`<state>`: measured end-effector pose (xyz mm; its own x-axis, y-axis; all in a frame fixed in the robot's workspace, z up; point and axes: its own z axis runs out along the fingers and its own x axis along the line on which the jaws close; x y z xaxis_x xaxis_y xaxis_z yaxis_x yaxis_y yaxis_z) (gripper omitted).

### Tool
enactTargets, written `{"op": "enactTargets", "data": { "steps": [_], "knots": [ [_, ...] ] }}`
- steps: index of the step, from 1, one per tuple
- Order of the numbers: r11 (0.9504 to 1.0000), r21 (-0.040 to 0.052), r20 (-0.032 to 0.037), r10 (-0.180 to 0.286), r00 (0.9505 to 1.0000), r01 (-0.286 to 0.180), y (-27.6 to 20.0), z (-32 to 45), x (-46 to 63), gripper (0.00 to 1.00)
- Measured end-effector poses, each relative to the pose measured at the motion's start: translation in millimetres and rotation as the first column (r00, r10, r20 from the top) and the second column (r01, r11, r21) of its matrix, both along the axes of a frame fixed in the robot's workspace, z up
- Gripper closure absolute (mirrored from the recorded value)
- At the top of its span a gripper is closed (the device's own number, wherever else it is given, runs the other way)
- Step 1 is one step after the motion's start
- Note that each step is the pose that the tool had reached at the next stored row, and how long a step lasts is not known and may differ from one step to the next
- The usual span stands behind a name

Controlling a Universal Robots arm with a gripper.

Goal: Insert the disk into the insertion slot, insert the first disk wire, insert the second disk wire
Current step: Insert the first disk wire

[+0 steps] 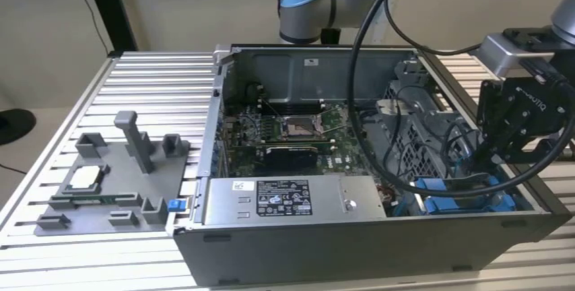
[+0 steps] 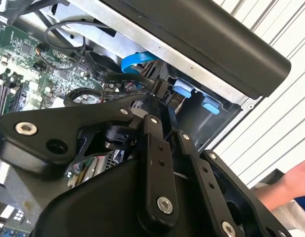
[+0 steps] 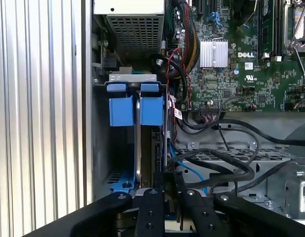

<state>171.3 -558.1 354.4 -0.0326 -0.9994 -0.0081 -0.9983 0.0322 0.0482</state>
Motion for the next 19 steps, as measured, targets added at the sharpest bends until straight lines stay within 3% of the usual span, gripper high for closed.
{"op": "enactTargets", "data": {
  "steps": [6, 13, 19],
  "knots": [
    [1.0000, 0.0001, -0.0002, 0.000, 1.0000, 0.000, -0.2, -1.0, 0.0, 1.00],
    [1.0000, 0.0001, -0.0002, -0.001, 1.0000, 0.001, -7.4, -2.6, -1.6, 1.00],
    [1.0000, 0.0000, -0.0003, -0.001, 1.0000, 0.001, -7.6, -8.2, -4.3, 1.00]
  ]
}}
